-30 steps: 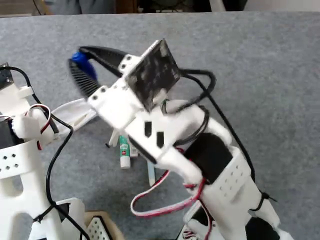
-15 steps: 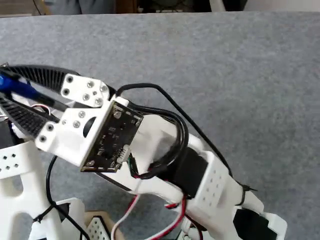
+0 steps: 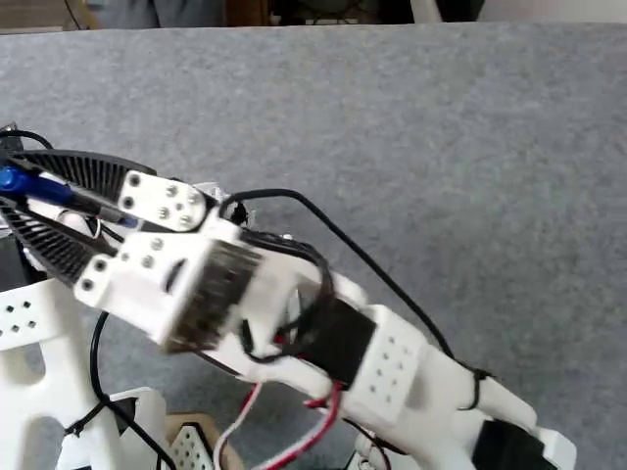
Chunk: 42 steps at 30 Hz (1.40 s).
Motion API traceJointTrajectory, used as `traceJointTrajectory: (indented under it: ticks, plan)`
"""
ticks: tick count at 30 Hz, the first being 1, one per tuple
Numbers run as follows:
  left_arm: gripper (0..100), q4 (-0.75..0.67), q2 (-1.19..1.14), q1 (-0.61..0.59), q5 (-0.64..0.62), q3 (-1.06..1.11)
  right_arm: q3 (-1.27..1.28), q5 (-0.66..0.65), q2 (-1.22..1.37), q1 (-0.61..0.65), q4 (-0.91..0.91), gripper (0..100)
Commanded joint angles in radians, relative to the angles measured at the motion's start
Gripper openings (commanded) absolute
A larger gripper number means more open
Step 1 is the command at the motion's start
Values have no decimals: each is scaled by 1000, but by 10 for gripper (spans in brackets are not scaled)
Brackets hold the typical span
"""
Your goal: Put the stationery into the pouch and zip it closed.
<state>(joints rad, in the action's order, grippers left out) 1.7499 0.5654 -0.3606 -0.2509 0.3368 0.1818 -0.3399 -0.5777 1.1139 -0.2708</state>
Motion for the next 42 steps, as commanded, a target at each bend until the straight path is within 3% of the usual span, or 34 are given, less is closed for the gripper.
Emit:
traceJointTrajectory:
  ticks: [1, 6, 30, 37, 42]
  plan:
    - [28, 14, -31, -31, 5, 107, -1, -11, -65, 11, 25, 12]
    - [28, 14, -31, -30, 5, 107, 30, -9, -74, 11, -44, 12]
    - [28, 14, -31, -36, 6, 113, 48, -9, -71, -43, -11, 16]
    - [28, 14, -31, -36, 6, 113, 48, -9, -70, -43, -11, 185]
    - [28, 14, -31, -36, 5, 110, 48, -9, -71, -43, -11, 191]
